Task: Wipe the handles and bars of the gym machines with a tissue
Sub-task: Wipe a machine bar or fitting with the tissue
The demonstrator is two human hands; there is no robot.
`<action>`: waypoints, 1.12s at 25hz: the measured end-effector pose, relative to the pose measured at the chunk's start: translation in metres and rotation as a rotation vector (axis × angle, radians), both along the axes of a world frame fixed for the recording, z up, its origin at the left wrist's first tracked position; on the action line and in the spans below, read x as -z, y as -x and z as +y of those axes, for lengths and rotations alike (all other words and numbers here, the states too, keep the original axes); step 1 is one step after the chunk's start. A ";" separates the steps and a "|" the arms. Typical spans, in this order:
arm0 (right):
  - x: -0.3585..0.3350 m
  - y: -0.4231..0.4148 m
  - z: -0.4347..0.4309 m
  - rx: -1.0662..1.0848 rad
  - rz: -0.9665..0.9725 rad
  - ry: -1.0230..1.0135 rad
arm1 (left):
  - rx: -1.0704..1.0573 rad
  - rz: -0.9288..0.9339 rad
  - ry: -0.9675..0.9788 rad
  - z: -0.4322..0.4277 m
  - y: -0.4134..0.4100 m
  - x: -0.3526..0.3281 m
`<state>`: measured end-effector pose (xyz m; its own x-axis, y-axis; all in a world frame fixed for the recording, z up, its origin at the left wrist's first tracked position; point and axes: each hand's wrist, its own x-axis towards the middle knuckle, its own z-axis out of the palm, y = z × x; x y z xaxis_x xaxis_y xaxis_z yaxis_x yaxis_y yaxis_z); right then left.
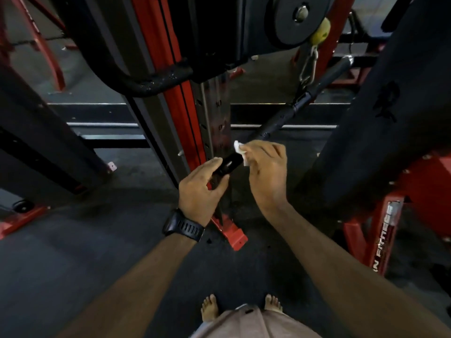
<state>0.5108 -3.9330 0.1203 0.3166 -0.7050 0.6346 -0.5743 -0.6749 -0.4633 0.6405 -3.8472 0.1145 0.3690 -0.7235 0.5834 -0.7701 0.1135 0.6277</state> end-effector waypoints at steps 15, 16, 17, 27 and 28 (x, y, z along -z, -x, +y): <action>-0.006 0.004 -0.001 -0.018 -0.072 -0.040 | 0.003 0.002 0.021 -0.001 0.005 0.001; -0.001 0.005 0.001 -0.129 -0.012 0.069 | 0.009 -0.002 0.022 -0.001 0.005 0.000; 0.001 0.009 -0.003 -0.202 0.021 0.130 | 0.014 -0.011 0.017 -0.001 0.004 0.000; -0.014 0.020 -0.039 -0.040 0.089 0.026 | 0.024 -0.028 0.036 0.000 0.006 0.001; -0.013 0.023 -0.040 -0.073 0.135 0.054 | 0.015 -0.025 0.035 0.000 0.007 0.002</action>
<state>0.4882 -3.9726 0.1331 0.4504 -0.6431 0.6193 -0.5775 -0.7389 -0.3472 0.6340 -3.8468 0.1126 0.3429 -0.7079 0.6175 -0.7837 0.1469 0.6035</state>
